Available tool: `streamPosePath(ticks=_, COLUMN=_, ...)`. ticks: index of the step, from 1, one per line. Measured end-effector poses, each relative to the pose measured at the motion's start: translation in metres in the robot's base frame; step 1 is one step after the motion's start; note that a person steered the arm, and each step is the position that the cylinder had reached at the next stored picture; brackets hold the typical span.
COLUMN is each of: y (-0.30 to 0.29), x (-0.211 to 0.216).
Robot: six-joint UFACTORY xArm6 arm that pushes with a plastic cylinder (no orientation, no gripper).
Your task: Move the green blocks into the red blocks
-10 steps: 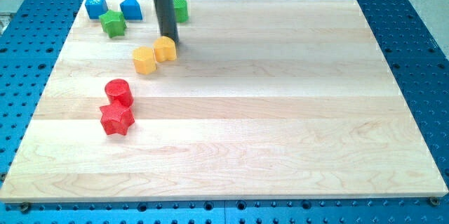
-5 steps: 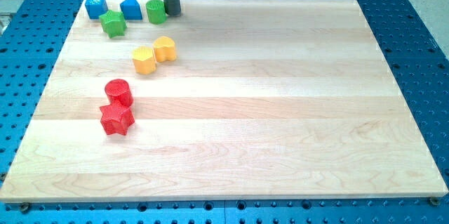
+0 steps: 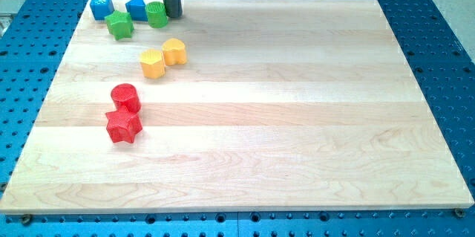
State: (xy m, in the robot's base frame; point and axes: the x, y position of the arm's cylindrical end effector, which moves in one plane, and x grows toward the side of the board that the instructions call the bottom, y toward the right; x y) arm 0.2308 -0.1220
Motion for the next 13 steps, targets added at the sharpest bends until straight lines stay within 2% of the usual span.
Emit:
streamPosePath(ticks=2, y=-0.094, x=0.051)
streamPosePath(ticks=3, y=-0.102, x=0.035)
streamPosePath(ticks=4, y=-0.138, x=0.018)
streamPosePath(ticks=5, y=-0.182, x=0.029)
streamPosePath(ticks=6, y=-0.182, x=0.042)
streamPosePath(ticks=8, y=-0.14, x=0.105)
streamPosePath(ticks=9, y=-0.126, x=0.113)
streamPosePath(ticks=10, y=-0.121, x=0.094)
streamPosePath(ticks=11, y=-0.14, x=0.179)
streamPosePath(ticks=12, y=-0.139, x=0.217)
streamPosePath(ticks=13, y=-0.152, x=0.149)
